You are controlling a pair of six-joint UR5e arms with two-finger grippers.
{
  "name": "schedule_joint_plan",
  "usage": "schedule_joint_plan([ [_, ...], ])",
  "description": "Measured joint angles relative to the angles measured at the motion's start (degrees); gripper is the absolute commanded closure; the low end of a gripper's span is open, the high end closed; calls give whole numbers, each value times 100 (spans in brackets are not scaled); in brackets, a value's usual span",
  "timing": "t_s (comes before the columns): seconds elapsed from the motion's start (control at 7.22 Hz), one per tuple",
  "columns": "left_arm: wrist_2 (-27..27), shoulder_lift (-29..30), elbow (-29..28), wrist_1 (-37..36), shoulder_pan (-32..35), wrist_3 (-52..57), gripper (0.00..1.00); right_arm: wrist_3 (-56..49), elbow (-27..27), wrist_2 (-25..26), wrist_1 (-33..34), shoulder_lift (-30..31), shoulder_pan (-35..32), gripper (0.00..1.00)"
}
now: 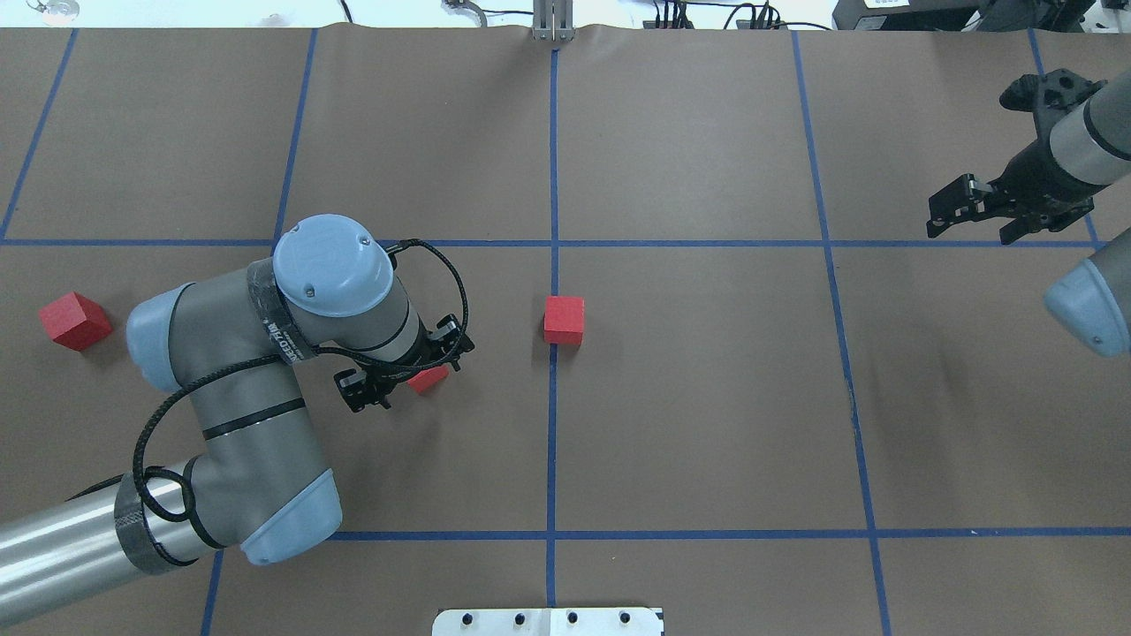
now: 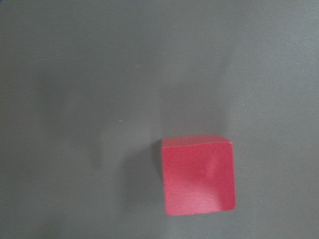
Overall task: Form red blocks into L shape at center
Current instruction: 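Lower the left gripper onto the red cube left of center and grasp it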
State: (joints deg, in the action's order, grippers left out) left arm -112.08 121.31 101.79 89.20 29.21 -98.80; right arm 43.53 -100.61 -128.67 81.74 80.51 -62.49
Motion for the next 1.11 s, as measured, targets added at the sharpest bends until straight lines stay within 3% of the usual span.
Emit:
schedule_joint_plan([
  [0.69,87,74,-363,261,-3,1,6,11,17,0,0,8,0,0],
  [0.97,186,76,-552,466,6,1,36,16,13,0,0,8,0,0],
  [1.11,322,77,-585,501,13,5,68,20,10,0,0,7,3,0],
])
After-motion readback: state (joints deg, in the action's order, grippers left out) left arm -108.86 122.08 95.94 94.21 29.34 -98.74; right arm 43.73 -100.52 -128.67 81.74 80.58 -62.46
